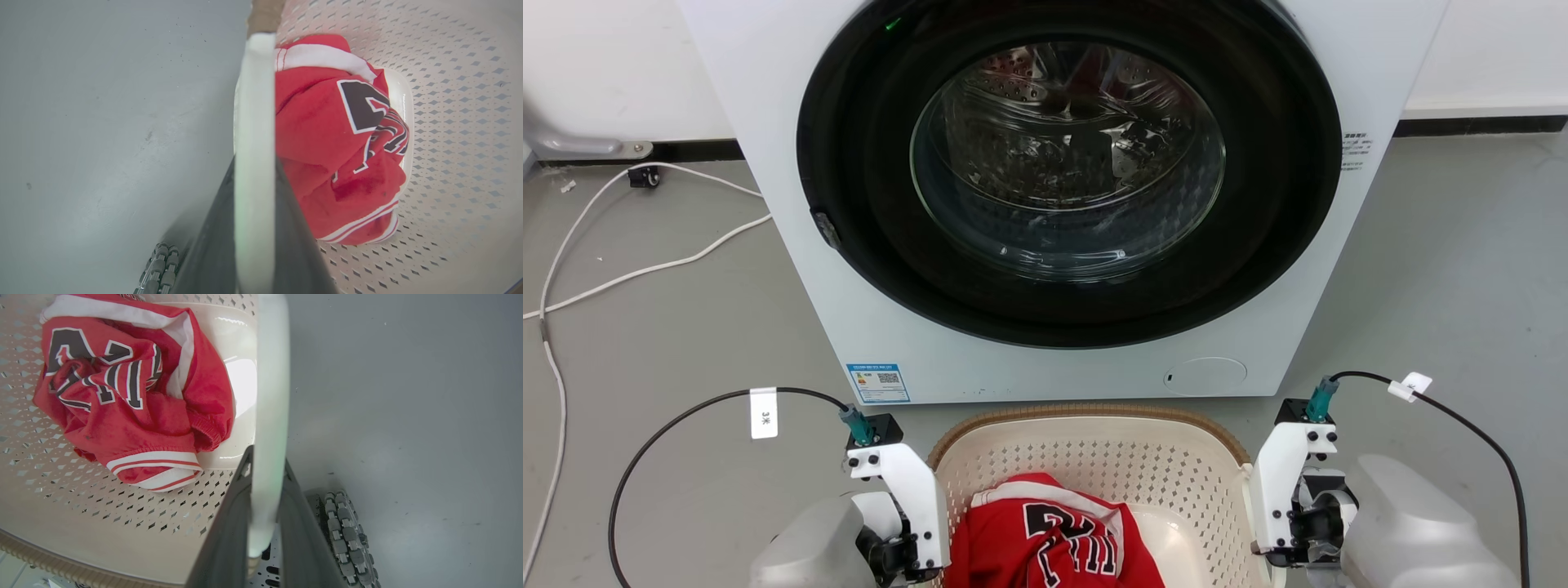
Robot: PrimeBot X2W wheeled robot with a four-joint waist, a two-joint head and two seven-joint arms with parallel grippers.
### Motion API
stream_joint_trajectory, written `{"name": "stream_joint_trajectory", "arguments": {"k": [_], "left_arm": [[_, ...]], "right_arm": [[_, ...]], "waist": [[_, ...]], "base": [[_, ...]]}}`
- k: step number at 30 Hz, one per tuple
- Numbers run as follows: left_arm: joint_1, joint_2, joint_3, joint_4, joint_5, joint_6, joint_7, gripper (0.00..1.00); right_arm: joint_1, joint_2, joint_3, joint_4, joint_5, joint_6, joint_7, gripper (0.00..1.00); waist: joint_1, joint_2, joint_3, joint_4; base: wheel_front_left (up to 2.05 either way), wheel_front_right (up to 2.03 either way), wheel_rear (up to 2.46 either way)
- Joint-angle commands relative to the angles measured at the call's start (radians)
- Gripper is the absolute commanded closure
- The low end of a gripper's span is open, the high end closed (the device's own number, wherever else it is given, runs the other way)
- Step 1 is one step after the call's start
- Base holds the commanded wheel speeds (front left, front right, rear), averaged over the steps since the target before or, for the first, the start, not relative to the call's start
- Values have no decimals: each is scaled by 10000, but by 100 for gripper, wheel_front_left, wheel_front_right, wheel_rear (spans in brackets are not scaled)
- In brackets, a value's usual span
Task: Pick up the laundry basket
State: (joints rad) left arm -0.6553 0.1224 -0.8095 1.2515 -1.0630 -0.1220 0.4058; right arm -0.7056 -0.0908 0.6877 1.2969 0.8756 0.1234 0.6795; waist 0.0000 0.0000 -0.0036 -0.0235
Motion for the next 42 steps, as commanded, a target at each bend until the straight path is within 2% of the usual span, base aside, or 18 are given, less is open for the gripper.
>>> {"name": "stream_joint_trajectory", "arguments": {"k": [1,42], "left_arm": [[-199,-376,-16,-176,-121,-153,-65,100],[-68,-377,-448,-122,-609,-154,-257,100]], "right_arm": [[67,384,-42,-134,25,134,34,100],[214,516,-351,-134,-205,135,15,100]], "waist": [[0,0,-2,0],[0,0,-11,-7]], "base": [[0,0,0],[0,0,0]]}}
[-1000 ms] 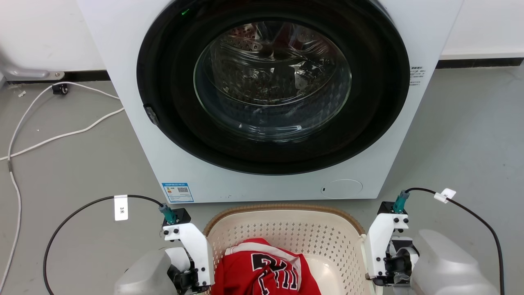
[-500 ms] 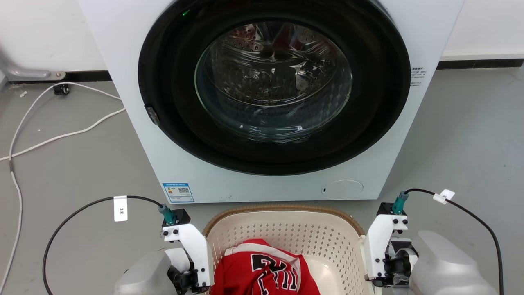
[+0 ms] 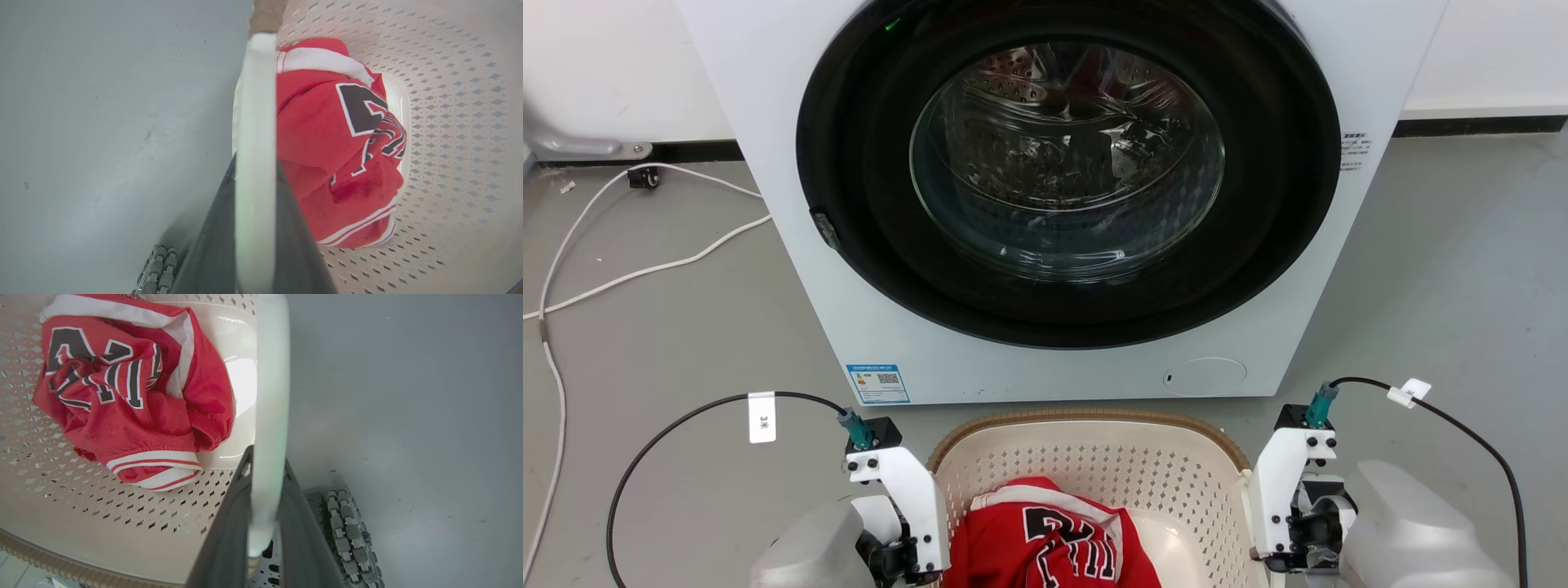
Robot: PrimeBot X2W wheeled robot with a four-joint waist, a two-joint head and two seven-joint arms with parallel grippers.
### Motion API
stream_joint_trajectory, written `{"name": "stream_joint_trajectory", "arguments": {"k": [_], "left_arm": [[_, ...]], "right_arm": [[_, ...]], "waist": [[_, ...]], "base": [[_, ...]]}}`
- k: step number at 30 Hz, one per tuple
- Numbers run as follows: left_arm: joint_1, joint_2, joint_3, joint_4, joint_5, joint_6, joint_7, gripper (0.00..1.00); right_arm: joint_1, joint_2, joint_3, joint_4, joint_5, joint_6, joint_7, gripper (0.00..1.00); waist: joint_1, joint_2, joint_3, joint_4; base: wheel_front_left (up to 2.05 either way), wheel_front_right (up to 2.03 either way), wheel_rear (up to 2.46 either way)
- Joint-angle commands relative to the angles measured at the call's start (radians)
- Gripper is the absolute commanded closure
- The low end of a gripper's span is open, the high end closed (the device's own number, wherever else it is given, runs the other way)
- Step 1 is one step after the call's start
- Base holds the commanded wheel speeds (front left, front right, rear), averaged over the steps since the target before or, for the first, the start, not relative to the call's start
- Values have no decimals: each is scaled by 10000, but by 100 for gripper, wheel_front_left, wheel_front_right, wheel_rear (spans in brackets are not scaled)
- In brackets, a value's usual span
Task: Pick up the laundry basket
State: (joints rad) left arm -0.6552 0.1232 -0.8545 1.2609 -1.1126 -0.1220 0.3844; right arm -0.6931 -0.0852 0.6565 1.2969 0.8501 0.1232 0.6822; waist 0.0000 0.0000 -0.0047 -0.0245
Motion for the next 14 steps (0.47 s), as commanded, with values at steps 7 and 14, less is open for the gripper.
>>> {"name": "stream_joint_trajectory", "arguments": {"k": [7,14], "left_arm": [[-64,-411,-45,-198,-197,-154,-55,100],[-74,-397,-96,-183,-272,-154,-84,100]], "right_arm": [[92,466,-79,-134,27,139,-12,100],[74,477,-143,-136,27,139,0,100]], "waist": [[0,0,6,-9],[0,0,18,-25]], "base": [[0,0,0],[0,0,0]]}}
